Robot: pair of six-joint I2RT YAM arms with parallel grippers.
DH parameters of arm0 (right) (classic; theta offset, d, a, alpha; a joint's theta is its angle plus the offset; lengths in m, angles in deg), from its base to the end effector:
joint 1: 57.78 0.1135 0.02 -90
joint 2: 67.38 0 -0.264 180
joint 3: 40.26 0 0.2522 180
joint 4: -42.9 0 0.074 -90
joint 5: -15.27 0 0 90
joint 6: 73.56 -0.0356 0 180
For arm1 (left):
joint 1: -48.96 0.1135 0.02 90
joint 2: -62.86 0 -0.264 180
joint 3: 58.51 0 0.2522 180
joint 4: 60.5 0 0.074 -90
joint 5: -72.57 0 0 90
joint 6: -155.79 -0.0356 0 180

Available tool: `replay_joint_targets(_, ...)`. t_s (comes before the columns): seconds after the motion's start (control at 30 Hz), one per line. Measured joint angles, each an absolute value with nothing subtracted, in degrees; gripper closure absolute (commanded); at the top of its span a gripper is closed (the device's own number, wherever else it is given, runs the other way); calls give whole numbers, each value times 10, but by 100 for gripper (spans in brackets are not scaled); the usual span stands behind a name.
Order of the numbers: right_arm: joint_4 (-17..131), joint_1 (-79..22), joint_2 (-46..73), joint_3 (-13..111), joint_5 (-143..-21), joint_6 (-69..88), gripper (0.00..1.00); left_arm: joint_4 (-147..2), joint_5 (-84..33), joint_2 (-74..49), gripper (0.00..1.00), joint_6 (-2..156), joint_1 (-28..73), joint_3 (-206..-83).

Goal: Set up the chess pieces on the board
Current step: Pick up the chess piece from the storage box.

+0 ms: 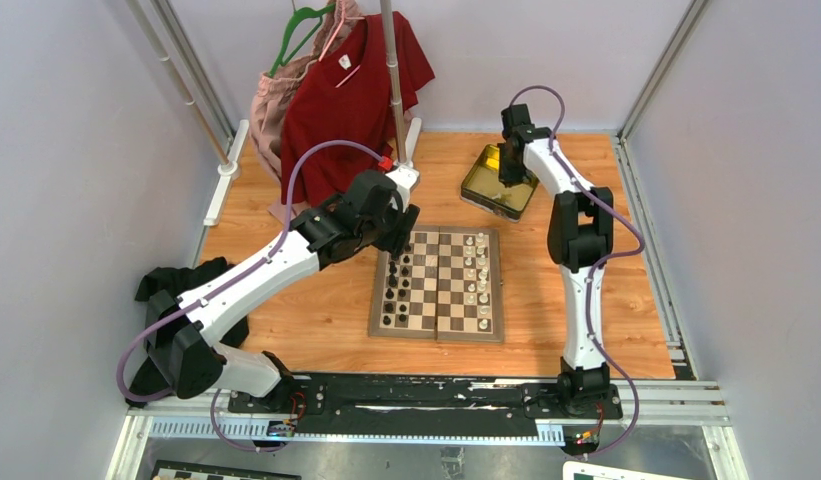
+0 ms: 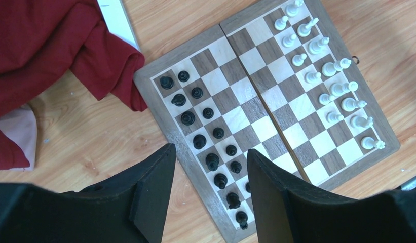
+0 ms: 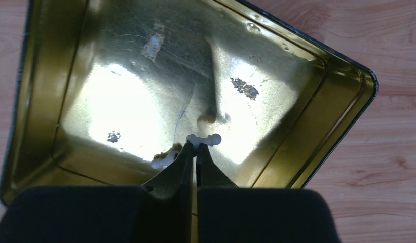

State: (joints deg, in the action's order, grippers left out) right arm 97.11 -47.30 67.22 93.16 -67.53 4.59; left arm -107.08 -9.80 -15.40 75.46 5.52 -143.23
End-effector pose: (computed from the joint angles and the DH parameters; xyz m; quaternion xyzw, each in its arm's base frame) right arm 0.5118 0.0901 0.2063 0.0301 0.9526 -0.0013 0.3029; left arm 0.2214 -0.2032 0.3299 0.2359 0.8739 -0.1341 0.4033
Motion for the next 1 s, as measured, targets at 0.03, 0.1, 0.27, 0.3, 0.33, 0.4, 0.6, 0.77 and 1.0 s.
replay_joint_targets(0.03,966,-473,666,927,-683,41,100,-1070,-98,-154,41,755,56,-1431)
replay_joint_targets(0.1,959,-473,656,922,-698,34,100,-1069,-99,-154,41,755,57,-1429)
replay_joint_targets(0.27,926,-473,627,893,-747,5,100,-1069,-102,-154,41,755,61,-1429)
replay_joint_targets(0.3,920,-473,621,885,-758,-2,100,-1069,-104,-154,41,755,62,-1429)
replay_joint_targets(0.33,913,-474,615,876,-769,-8,100,-1069,-105,-154,41,755,63,-1429)
replay_joint_targets(0.4,899,-475,599,855,-792,-23,100,-1069,-109,-154,41,755,65,-1429)
replay_joint_targets(0.6,859,-482,538,776,-862,-66,100,-1065,-119,-154,42,759,69,-1429)
replay_joint_targets(0.77,829,-484,471,710,-928,-93,100,-1057,-129,-154,42,769,69,-1429)
replay_joint_targets(1.0,785,-484,389,626,-1034,-86,100,-1055,-145,-154,42,787,69,-1432)
